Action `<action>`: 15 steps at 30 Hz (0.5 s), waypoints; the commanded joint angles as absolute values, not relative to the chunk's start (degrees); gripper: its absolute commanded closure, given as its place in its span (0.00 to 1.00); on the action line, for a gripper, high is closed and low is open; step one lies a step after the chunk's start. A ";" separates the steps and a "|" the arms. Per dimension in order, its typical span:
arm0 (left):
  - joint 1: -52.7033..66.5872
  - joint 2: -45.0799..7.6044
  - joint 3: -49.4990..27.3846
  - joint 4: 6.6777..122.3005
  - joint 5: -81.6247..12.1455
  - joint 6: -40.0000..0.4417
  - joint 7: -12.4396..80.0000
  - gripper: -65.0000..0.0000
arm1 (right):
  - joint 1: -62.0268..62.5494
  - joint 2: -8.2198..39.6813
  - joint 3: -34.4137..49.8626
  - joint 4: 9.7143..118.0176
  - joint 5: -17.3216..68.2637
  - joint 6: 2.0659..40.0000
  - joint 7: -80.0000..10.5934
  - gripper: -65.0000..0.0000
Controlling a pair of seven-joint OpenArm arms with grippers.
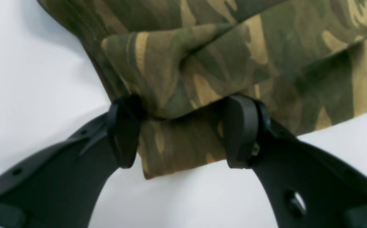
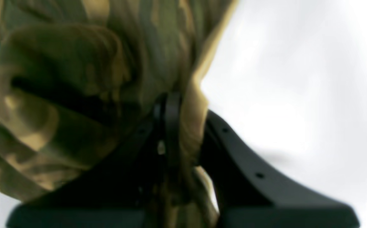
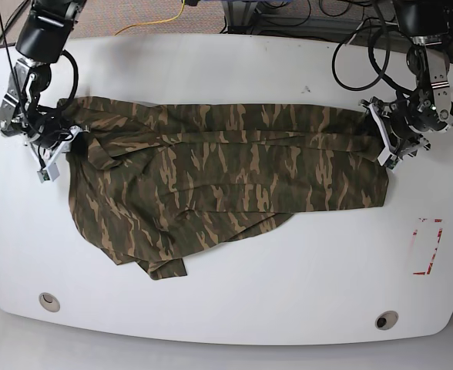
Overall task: Layout the t-shirt on the table in an organized manner, then fold the t-shirt properly
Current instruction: 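Hold the shirt edge with the left gripper while the right gripper repositions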
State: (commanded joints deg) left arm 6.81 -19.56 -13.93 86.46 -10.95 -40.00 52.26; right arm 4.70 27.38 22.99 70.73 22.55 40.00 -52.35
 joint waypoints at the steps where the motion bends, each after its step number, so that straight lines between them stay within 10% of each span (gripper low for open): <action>1: 6.81 -19.65 -13.93 86.46 -10.95 -40.00 52.26 0.42 | 4.79 27.91 21.58 70.73 22.55 40.00 -52.26 0.91; 15: 6.81 -20.97 -13.85 86.46 -10.77 -40.00 52.26 0.42 | 6.37 33.98 9.27 70.73 22.20 40.00 -47.87 0.91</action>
